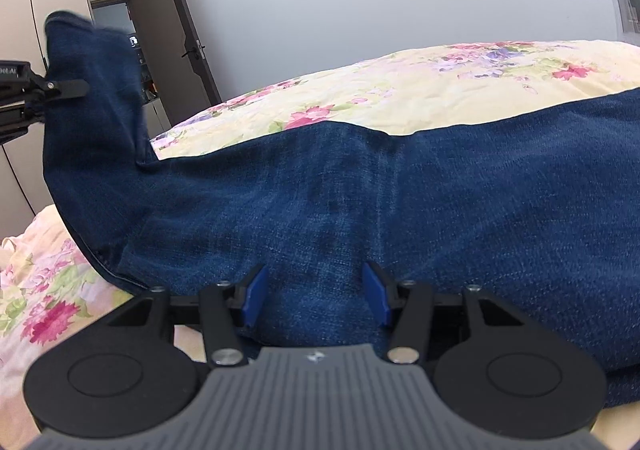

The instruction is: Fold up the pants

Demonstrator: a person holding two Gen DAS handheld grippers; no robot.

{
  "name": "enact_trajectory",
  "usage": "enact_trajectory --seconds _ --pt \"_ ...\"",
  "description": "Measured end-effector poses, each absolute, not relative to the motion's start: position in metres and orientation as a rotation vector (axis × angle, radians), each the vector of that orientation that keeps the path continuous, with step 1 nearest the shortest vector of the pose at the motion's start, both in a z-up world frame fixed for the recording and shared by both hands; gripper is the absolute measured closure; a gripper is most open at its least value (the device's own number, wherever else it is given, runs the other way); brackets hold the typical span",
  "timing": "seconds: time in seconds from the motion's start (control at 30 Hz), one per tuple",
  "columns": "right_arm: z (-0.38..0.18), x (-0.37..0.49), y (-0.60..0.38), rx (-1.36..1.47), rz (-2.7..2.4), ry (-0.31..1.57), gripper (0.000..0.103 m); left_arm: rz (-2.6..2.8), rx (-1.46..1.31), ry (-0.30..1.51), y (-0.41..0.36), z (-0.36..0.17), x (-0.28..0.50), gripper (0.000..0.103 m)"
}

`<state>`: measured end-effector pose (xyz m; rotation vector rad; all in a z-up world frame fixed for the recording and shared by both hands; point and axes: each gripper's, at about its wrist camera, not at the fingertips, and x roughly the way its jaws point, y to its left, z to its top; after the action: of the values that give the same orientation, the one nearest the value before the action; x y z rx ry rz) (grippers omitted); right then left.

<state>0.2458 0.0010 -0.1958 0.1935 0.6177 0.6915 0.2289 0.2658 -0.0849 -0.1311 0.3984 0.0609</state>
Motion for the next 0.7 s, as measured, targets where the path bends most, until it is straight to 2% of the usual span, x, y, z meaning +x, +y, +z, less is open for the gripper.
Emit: enact_trajectory --seconds 0.23,0.33,0.47,0.5,0.57,0.6,0.63,0.7 --pt "-0.197 0.25 -0.008 0.265 0.705 0.631 0.055 0.069 0.191 0.709 0.185 -0.167 0.252 0.091" --pt "-0.197 0.255 -0.022 0.361 0.719 0.667 0.055 0.091 0.2 0.705 0.18 -0.182 0.242 0.085" --pt "-0.191 0.265 -0.038 0.494 0.736 0.742 0.054 0.051 0.14 0.707 0.189 -0.166 0.233 0.064" --pt "-0.189 0.269 -0.041 0.532 0.744 0.768 0.052 0.039 0.142 0.706 0.191 -0.162 0.229 0.056" --pt "-0.186 0.277 -0.043 0.614 0.753 0.819 0.045 -0.012 0.129 0.71 0.197 -0.154 0.218 0.048" --pt "-0.184 0.284 -0.044 0.663 0.755 0.849 0.038 -0.041 0.117 0.71 0.2 -0.151 0.211 0.042" --pt "-0.181 0.289 -0.042 0.705 0.756 0.879 0.032 -0.068 0.103 0.71 0.203 -0.148 0.204 0.04" --pt "-0.174 0.299 -0.035 0.764 0.762 0.926 0.029 -0.101 0.069 0.706 0.212 -0.142 0.19 0.039"
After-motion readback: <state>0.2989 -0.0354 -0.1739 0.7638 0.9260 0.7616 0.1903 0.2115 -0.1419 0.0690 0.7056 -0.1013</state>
